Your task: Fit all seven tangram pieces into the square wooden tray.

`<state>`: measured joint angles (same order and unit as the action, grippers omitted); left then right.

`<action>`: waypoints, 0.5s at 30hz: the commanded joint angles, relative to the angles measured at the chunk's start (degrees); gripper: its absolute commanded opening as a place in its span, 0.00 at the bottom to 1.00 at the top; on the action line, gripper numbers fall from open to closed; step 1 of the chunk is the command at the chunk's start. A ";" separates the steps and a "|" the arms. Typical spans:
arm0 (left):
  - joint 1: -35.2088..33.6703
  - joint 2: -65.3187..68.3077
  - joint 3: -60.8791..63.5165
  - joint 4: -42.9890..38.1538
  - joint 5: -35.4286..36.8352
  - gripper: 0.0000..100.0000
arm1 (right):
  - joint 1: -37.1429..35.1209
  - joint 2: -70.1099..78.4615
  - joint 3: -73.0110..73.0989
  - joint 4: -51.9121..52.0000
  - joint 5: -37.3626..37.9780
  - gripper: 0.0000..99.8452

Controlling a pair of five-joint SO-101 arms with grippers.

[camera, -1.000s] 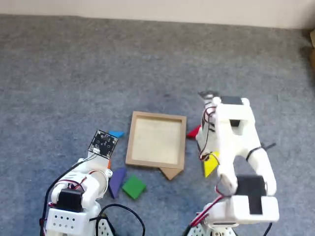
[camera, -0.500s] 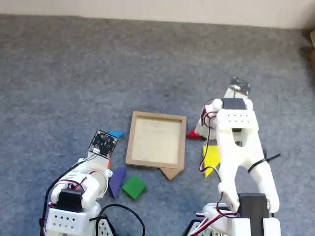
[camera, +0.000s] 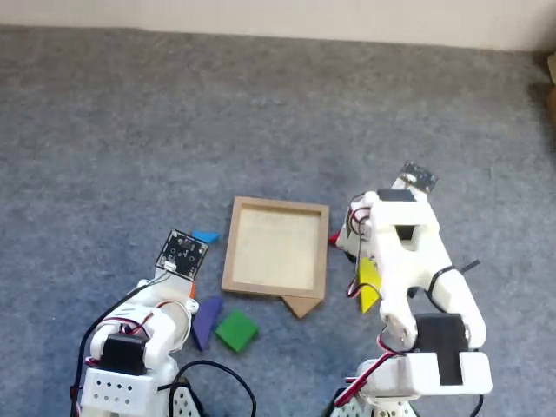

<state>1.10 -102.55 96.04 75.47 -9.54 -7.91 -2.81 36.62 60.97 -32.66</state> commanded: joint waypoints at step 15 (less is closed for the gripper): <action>-0.75 -1.80 1.10 0.18 -0.53 0.00 | -0.04 1.01 -0.31 -2.86 -6.07 0.41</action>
<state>1.10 -102.55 96.04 75.47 -9.54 -7.91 -1.32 36.62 58.68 -36.35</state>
